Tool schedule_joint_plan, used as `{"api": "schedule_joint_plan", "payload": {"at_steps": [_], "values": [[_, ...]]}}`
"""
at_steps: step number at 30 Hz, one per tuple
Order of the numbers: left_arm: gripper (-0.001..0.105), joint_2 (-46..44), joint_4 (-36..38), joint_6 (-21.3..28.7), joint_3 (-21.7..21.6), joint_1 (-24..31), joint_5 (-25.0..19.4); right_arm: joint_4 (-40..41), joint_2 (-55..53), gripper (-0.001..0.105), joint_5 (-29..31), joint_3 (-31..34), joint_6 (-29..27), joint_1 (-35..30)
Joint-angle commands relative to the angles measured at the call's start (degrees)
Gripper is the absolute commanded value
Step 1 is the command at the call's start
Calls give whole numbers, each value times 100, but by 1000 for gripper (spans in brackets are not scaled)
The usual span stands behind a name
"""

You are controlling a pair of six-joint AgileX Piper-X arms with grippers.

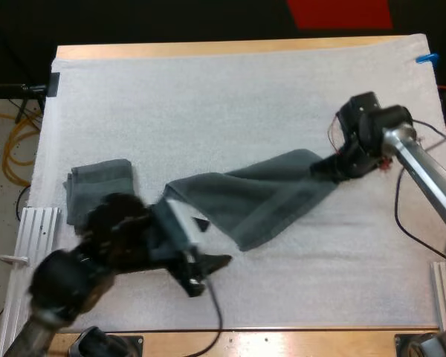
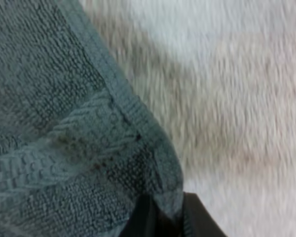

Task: Pick towel from pile fold and stack

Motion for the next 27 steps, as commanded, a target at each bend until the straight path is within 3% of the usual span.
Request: {"api": "schedule_joint_plan", "payload": {"at_steps": [1, 3, 12, 20, 27], "values": [[68, 137, -102, 31, -5, -152, -187, 77, -153, 0, 26, 189, -32, -9], [68, 480, -251, 31, -5, -490, -699, 9, -402, 0, 80, 583, -18, -9], [67, 2063, -403, 31, -5, -1228, -1796, -296, -1033, 0, 170, 1581, 334, -9], [67, 3320, -427, 31, -5, -1544, -2173, -277, -1292, 0, 170, 1660, 364, -9], [67, 4338, -587, 31, -109, -1545, -2853, -208, -1318, 0, 169, 1660, 364, -9]]}}
